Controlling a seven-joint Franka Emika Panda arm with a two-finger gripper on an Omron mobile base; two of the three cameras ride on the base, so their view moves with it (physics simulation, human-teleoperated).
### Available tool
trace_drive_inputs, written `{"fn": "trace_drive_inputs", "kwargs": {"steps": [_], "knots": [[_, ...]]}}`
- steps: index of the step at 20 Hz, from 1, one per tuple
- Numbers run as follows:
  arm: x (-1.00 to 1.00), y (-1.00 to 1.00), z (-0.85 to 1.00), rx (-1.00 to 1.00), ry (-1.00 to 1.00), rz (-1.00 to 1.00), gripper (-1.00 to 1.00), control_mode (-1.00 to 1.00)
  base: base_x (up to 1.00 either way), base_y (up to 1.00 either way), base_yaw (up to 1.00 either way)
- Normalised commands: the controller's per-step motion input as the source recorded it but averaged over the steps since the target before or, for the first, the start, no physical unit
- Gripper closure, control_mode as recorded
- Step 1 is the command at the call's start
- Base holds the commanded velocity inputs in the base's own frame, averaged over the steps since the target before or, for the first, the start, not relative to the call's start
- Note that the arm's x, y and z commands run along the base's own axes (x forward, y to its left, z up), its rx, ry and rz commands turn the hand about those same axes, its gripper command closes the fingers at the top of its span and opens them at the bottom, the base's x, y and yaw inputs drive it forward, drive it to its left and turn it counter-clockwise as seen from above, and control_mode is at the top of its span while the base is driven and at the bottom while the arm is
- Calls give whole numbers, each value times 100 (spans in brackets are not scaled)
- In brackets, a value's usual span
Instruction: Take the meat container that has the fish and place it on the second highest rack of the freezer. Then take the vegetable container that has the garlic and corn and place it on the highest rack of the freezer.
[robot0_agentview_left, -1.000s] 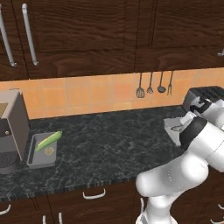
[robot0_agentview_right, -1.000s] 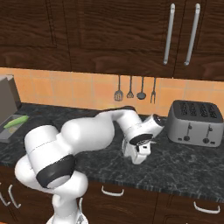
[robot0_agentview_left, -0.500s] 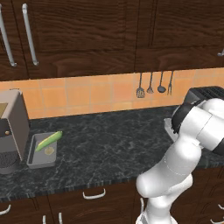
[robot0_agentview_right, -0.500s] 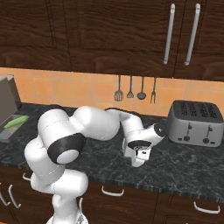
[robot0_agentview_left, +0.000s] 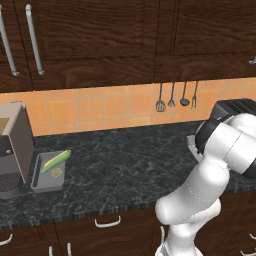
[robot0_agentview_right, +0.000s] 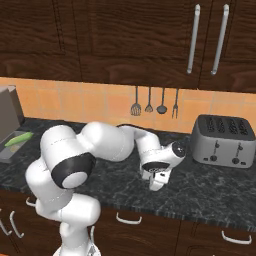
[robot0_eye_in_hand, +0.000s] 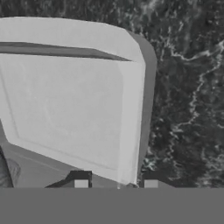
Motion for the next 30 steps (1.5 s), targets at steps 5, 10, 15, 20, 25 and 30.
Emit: {"fn": "trace_drive_inputs", "kwargs": {"steps": [5, 10, 15, 20, 25, 30], "knots": [[-35, 3, -12, -11, 0, 0, 100, -100, 0, 0, 0], [-60, 1, 48, -5, -12, 0, 100, -100, 0, 0, 0], [-68, 24, 100, -7, -10, 0, 100, -100, 0, 0, 0], [-45, 72, 100, -6, 1, 0, 100, -100, 0, 0, 0], [-47, 100, 99, -2, 7, -7, 100, -100, 0, 0, 0], [-80, 92, 97, 0, 5, -2, 100, -100, 0, 0, 0]]}}
